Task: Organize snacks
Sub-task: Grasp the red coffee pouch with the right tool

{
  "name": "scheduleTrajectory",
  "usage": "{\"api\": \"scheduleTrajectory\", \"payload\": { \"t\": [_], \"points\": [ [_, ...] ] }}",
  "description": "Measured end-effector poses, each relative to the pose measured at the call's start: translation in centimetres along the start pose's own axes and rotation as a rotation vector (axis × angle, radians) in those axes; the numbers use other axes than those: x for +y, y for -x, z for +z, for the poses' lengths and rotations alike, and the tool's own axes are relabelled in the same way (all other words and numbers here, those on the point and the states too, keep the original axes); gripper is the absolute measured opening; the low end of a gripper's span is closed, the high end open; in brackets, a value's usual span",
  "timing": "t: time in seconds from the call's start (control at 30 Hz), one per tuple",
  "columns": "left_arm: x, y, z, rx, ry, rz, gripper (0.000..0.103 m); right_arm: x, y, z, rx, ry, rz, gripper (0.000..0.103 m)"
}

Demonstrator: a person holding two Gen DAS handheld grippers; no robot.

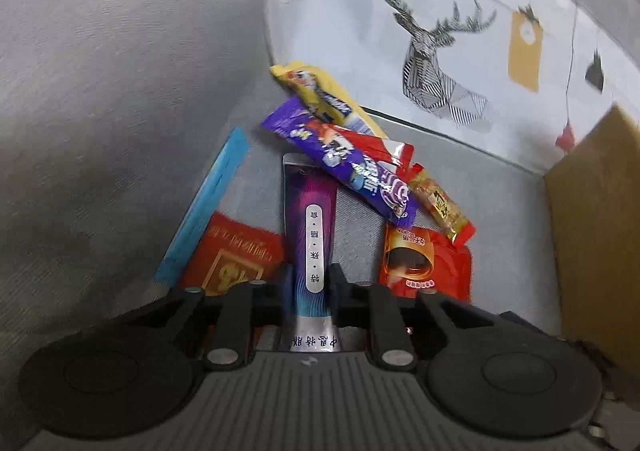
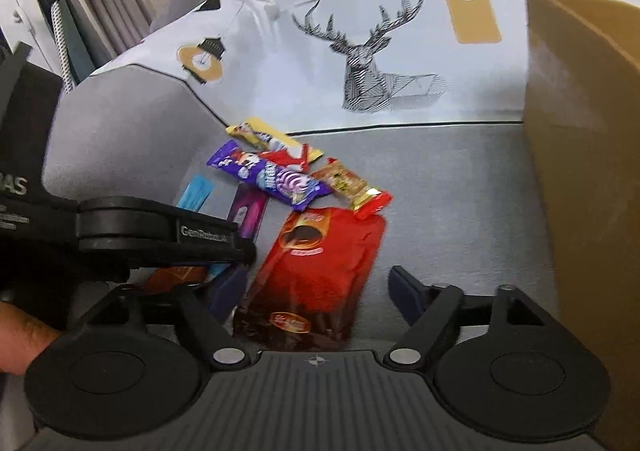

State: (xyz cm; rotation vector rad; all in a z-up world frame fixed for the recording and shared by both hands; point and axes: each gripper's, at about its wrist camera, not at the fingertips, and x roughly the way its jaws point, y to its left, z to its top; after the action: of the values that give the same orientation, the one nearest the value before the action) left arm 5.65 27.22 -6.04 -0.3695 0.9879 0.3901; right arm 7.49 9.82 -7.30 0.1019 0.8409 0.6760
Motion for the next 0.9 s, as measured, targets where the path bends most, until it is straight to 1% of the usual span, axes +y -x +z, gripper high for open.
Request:
{"api": "scheduleTrajectory", "payload": {
  "t": [0.07, 0.13, 0.17, 0.27, 0.37, 0.4, 0.43, 0.47, 0.5, 0.57, 0.63, 0.67, 0.7, 0.8, 0.9],
  "points": [
    [1.0, 0.8, 0.0, -0.008, 0.054, -0.012, 0.019, 0.7, -0.6, 0.1, 0.006, 0.026, -0.015, 0.093],
    [1.7, 1.5, 0.0, -0.017, 0.078, -0.007, 0.019, 1.2, -1.3, 0.1, 0.021, 0.053, -0.038, 0.097],
    [2.0, 1.6, -0.1, -0.016, 0.087, -0.009, 0.019, 1.4, -1.8, 0.0, 0.032, 0.066, -0.053, 0.098],
    [1.8, 2.1, -0.2, -0.017, 0.066, -0.012, 0.019, 2.0, -3.2, -0.4, 0.066, 0.111, -0.100, 0.099],
    [1.9, 2.2, -0.1, -0.019, 0.074, -0.021, 0.019, 3.1, -3.9, -1.1, 0.070, 0.230, -0.148, 0.100],
    [1.9, 2.2, -0.1, -0.019, 0.074, -0.023, 0.019, 3.3, -3.9, -1.3, 0.068, 0.263, -0.158, 0.098],
    [1.8, 2.2, -0.1, -0.017, 0.072, -0.025, 0.019, 3.3, -3.6, -1.5, 0.060, 0.281, -0.148, 0.089],
    [1.8, 2.2, -0.1, -0.016, 0.070, -0.028, 0.019, 3.5, -3.2, -1.5, 0.048, 0.305, -0.137, 0.076],
    [1.7, 2.2, -0.1, -0.014, 0.069, -0.030, 0.019, 3.6, -2.9, -1.5, 0.048, 0.321, -0.134, 0.072],
    [1.7, 2.2, -0.2, -0.010, 0.069, -0.035, 0.019, 3.5, -1.9, -1.1, 0.018, 0.349, -0.143, 0.036],
    [1.5, 2.3, -0.3, -0.007, 0.065, -0.046, 0.019, 2.8, -1.0, -0.6, 0.013, 0.340, -0.124, 0.020],
    [1.4, 2.3, -0.3, -0.007, 0.060, -0.048, 0.019, 2.2, -0.4, -0.4, 0.016, 0.314, -0.098, 0.016],
    [1.3, 2.4, -0.4, -0.007, 0.055, -0.050, 0.019, 1.9, 0.0, -0.4, 0.015, 0.304, -0.088, 0.015],
    [1.2, 2.9, -0.7, -0.008, 0.049, -0.065, 0.019, 1.4, 1.4, -0.8, 0.007, 0.316, -0.097, 0.013],
    [1.2, 3.0, -1.1, 0.008, 0.051, -0.075, 0.019, 1.3, 2.6, -1.5, 0.035, 0.308, -0.096, 0.012]
  ]
}}
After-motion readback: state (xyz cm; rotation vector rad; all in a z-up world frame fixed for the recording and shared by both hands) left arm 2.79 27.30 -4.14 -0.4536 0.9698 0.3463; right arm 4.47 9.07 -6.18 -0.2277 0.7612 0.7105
